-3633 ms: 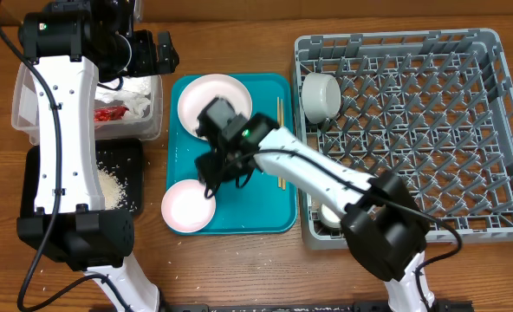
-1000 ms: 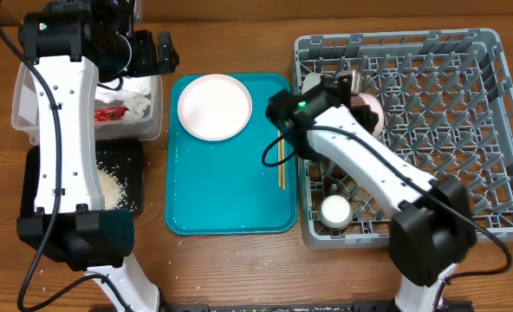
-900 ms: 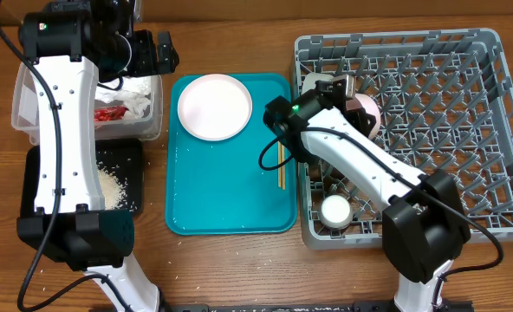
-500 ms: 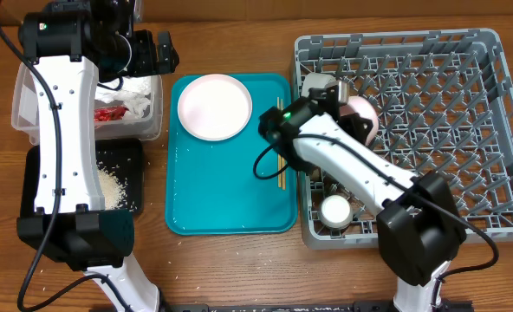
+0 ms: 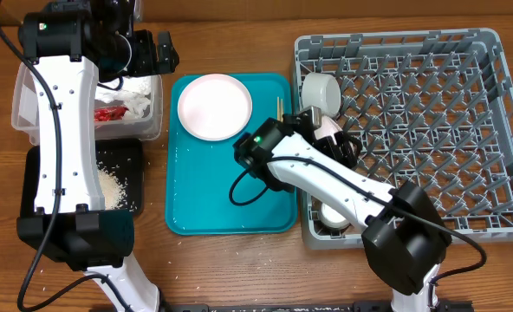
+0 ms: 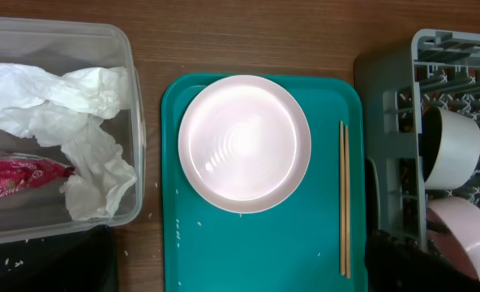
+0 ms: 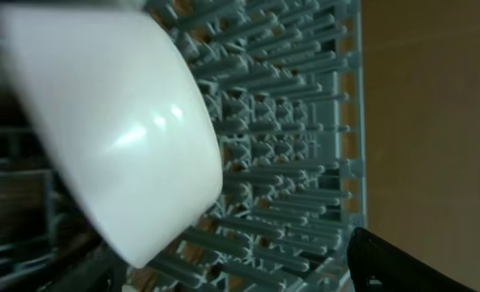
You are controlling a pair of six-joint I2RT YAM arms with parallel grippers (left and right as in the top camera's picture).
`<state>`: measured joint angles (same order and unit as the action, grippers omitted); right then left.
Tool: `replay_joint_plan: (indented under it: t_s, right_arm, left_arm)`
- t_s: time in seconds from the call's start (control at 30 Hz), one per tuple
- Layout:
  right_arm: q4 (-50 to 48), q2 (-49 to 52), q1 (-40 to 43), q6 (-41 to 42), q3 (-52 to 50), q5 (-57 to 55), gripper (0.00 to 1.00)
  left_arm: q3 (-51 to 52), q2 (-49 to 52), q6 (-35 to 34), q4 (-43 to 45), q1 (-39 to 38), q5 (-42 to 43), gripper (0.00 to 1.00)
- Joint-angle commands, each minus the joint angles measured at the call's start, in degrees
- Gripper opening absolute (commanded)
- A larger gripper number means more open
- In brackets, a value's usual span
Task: Sort waste into correct bins and load items into the dishwasher
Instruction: 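Move the right gripper to the pink plate and grasp its edge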
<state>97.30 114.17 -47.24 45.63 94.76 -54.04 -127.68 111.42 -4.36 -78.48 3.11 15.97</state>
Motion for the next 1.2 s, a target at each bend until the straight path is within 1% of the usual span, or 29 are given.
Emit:
replay_joint_plan:
  t_s: [0.0,0.1,0.2,0.27,0.33,0.47,0.53,0.67,0.8,1.03,1.1,1.17]
  right_arm:
    - [-0.17,-0.59,0.48,-2.58,9.22,3.56,0.88]
    - [-0.35,-0.59,1.64,-5.97,18.49,6.27,0.88]
    - [-2.75,-0.59,2.34,-6.93,26.71,11.82,0.91]
    - [-6.21,-0.61,2.49,-8.5,29.16,16.0,0.93]
    - [-12.09,-0.55,2.67,-12.11,29.31,20.81,0.93]
    - [-25.46,1.88,5.25,-17.66,28.17,36.24,0.8]
    - [-30.91,4.48,7.02,-17.59,27.65,42.01,0.75]
    - [-37.86,10.45,9.27,-16.85,27.45,49.7,0.66]
    - [-40.15,16.61,10.56,-13.29,27.45,51.82,0.59]
    - [-40.76,23.26,11.85,-10.21,27.45,52.68,0.52]
    - [-41.09,24.37,11.93,-9.94,27.43,52.72,0.49]
    - [-40.92,25.55,11.91,-9.75,27.43,52.94,0.43]
  left_arm:
    - [-0.9,-0.46,0.07,-0.15,0.2,-0.33,1.0]
    - [-0.9,-0.46,0.04,-0.17,0.2,-0.31,1.0]
    - [-0.9,-0.46,0.07,-0.15,0.2,-0.31,1.0]
    - [-0.9,-0.46,0.04,-0.15,0.2,-0.31,1.0]
    - [-0.9,-0.46,0.04,-0.15,0.2,-0.31,1.0]
    - [-0.9,-0.46,0.07,-0.17,0.2,-0.31,1.0]
    - [-0.9,-0.46,0.04,-0.15,0.2,-0.31,1.0]
    - [-0.9,-0.46,0.04,-0.15,0.2,-0.31,1.0]
    - [-0.9,-0.46,0.07,-0.15,0.2,-0.31,1.0]
    - [-0.9,-0.46,0.07,-0.15,0.2,-0.31,1.0]
    - [-0.9,-0.46,0.04,-0.17,0.2,-0.33,1.0]
    - [-0.9,-0.46,0.07,-0.15,0.2,-0.33,1.0]
